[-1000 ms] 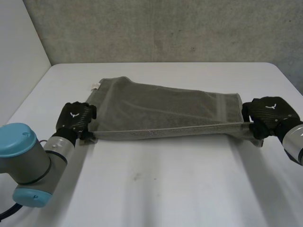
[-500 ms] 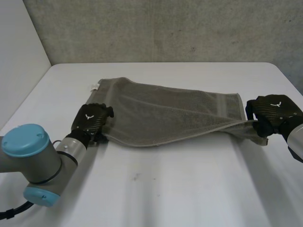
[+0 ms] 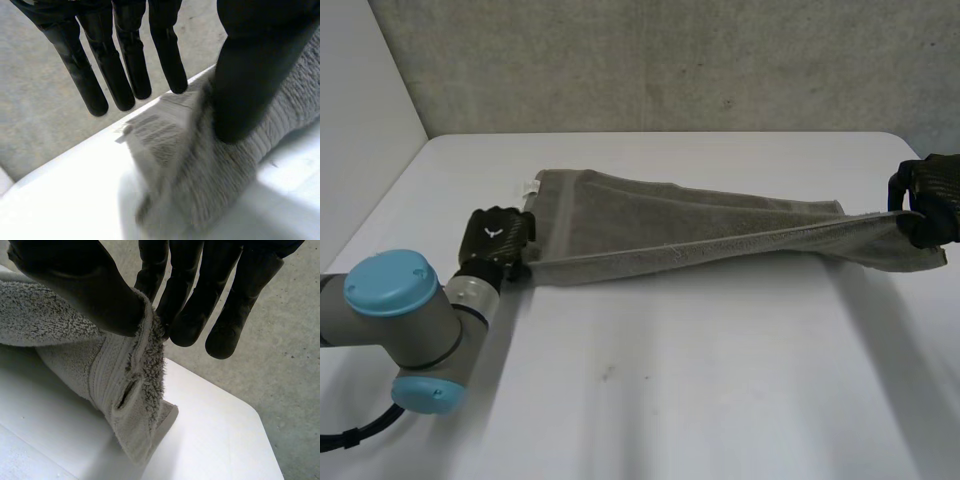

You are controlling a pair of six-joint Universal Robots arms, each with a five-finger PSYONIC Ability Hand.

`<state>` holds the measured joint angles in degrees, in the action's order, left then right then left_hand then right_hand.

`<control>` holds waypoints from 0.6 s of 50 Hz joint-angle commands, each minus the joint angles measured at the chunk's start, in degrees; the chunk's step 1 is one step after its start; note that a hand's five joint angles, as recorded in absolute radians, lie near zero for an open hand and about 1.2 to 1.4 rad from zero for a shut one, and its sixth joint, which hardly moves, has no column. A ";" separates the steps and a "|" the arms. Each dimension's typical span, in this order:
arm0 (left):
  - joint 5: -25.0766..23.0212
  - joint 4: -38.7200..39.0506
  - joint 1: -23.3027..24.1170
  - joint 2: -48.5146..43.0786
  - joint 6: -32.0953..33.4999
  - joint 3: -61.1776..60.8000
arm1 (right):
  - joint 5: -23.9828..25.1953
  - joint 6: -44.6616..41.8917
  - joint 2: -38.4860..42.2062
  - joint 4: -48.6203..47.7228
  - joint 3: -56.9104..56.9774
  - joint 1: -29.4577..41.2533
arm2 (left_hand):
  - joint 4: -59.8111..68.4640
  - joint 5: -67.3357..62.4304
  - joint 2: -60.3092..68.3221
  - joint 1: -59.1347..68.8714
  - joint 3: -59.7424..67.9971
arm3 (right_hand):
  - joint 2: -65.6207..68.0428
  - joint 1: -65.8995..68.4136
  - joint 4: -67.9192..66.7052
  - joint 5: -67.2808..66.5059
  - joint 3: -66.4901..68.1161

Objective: Fold the towel.

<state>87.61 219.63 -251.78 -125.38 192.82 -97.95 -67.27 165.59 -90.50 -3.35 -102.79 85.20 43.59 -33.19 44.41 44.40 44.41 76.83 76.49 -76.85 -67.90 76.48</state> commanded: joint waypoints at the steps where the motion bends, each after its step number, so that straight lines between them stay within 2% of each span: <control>1: 0.81 -0.78 -0.02 3.21 -0.08 -2.24 | -0.06 -0.70 2.33 0.71 -0.13 0.75 | 36.41 -36.81 35.59 35.59 35.59 | 3.17 3.51 -3.15 -2.10 3.52; 10: 0.55 -3.77 -0.38 16.31 1.94 -11.39 | -0.15 -8.70 5.16 5.19 1.36 0.84 | 36.41 -36.81 35.59 35.60 35.59 | 3.17 3.51 -3.15 -2.10 3.52; 12: -0.33 -7.53 -1.51 21.91 5.44 -14.27 | -0.15 -14.91 5.33 10.26 2.67 0.75 | 36.41 -36.81 35.59 35.60 35.59 | 3.17 3.51 -3.15 -2.10 3.52; 13: -0.33 -7.55 -1.52 21.93 5.46 -14.29 | -0.15 -14.94 5.33 10.29 2.68 0.75 | 36.41 -36.81 35.59 35.60 35.59 | 3.17 3.51 -3.15 -2.10 3.52; 15: -1.12 -9.75 -3.01 25.19 7.57 -16.13 | -0.15 -23.25 5.42 17.28 3.03 0.32 | 36.41 -36.81 35.59 35.60 35.59 | 3.17 3.51 -3.15 -2.10 3.52; 16: -2.17 -12.18 -5.01 29.54 9.92 -17.96 | -0.15 -23.29 5.42 17.32 3.03 0.31 | 36.41 -36.81 35.59 35.60 35.59 | 3.17 3.51 -3.15 -2.10 3.52; 17: -3.66 -14.65 -7.04 34.54 12.03 -19.54 | -0.15 -28.25 5.42 20.98 2.86 0.23 | 36.41 -36.81 35.59 35.60 35.59 | 3.17 3.51 -3.15 -2.10 3.52; 18: -3.67 -14.67 -7.06 34.59 12.05 -19.56 | -0.15 -28.30 5.42 21.01 2.85 0.23 | 36.41 -36.81 35.59 35.60 35.59 | 3.17 3.51 -3.15 -2.10 3.52; 20: -8.13 -19.83 -10.38 43.69 14.50 -22.10 | -0.32 -37.14 5.24 27.75 2.24 -0.21 | 36.41 -36.81 35.59 35.60 35.59 | 3.17 3.51 -3.15 -2.10 3.52; 23: -11.05 -22.49 -11.80 47.42 14.33 -23.07 | -0.15 -41.56 4.02 32.07 1.80 -0.56 | 36.41 -36.81 35.59 35.60 35.59 | 3.17 3.51 -3.15 -2.10 3.52; 25: -16.56 -26.17 -13.99 52.32 13.98 -24.65 | -0.32 -41.66 2.53 32.70 2.15 -0.57 | 36.41 -36.81 35.59 35.60 35.59 | 3.17 3.51 -3.15 -2.10 3.52; 26: -16.59 -26.18 -14.00 52.34 13.98 -24.66 | -0.32 -41.66 0.52 32.79 2.41 -0.48 | 36.41 -36.81 35.59 35.60 35.59 | 3.17 3.51 -3.15 -2.10 3.52; 28: -20.01 -27.59 -14.96 53.40 14.07 -25.36 | -0.06 -41.84 -0.89 32.44 2.68 -0.48 | 36.41 -36.81 35.59 35.60 35.59 | 3.17 3.51 -3.15 -2.10 3.52; 30: -20.54 -27.50 -14.88 53.05 14.07 -25.36 | 0.03 -41.93 -1.61 32.00 3.12 -0.39 | 36.41 -36.81 35.59 35.60 35.59 | 3.17 3.51 -3.15 -2.10 3.52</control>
<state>72.77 194.68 -265.09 -74.81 207.27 -122.25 -67.49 124.33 -88.26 28.58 -100.43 84.74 69.72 -59.21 69.76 68.89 69.73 76.83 76.50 -76.86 -67.90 76.75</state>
